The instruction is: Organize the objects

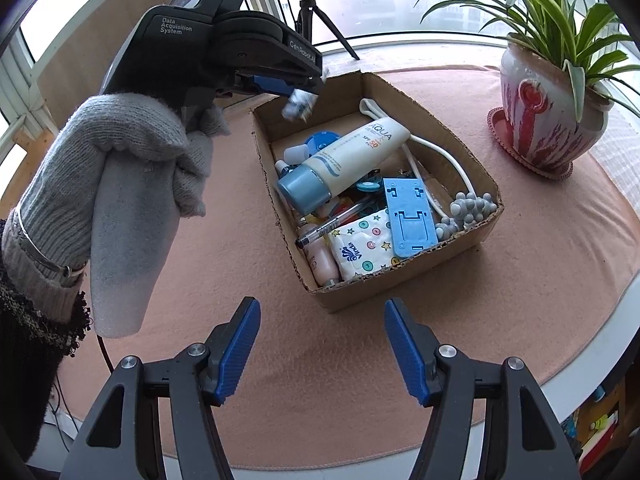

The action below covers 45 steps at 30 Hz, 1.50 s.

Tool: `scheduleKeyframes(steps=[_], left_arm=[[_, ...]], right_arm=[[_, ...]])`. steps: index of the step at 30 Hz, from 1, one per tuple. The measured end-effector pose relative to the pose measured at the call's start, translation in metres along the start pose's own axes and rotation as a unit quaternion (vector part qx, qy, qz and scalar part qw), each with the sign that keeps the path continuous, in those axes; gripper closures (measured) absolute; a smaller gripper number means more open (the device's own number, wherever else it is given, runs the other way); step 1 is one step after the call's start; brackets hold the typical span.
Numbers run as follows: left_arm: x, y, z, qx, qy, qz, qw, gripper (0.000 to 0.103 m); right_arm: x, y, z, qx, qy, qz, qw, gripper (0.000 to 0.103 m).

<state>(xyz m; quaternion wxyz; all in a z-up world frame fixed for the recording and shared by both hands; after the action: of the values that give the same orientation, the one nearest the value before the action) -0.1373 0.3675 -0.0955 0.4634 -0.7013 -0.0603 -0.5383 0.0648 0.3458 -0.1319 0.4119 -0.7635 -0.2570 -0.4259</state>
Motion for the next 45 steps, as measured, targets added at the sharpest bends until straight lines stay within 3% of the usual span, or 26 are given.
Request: scheduleKeyframes(steps=[9, 18, 27, 34, 45], left_arm=[[0.033, 0.006, -0.019, 0.010, -0.017, 0.019, 0.9996, 0.042], [0.080, 0.035, -0.049, 0.028, -0.055, 0.033, 0.9976, 0.042], [0.135, 0.095, -0.096, 0.073, -0.096, 0.034, 0.9922, 0.042], [0.174, 0.152, -0.125, 0.110, -0.145, 0.031, 0.9828, 0.042], [0.209, 0.227, -0.122, 0.142, -0.173, 0.009, 0.9745, 0.038]], right_arm=[[-0.002, 0.001, -0.011, 0.011, -0.004, -0.005, 1.000, 0.042], [-0.002, 0.004, -0.031, 0.031, -0.016, -0.006, 0.999, 0.042], [-0.006, 0.007, -0.060, 0.054, -0.033, -0.007, 0.998, 0.042], [-0.010, 0.007, -0.087, 0.076, -0.047, -0.004, 0.996, 0.042], [-0.013, 0.015, -0.126, 0.118, -0.061, 0.005, 0.991, 0.042]])
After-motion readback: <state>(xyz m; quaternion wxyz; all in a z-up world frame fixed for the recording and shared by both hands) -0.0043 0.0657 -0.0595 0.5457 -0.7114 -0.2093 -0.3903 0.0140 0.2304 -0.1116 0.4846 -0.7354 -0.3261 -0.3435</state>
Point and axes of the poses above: each gripper's, at about its wrist camera, not at the fingertips, and x roughly against the way its jaws point, z to its right, y to its underside, the point moved 2 cm from there along -x, roughly the way its jaws point, and after that the axes turned 14 degrees about -x, right-handed, at the moved point
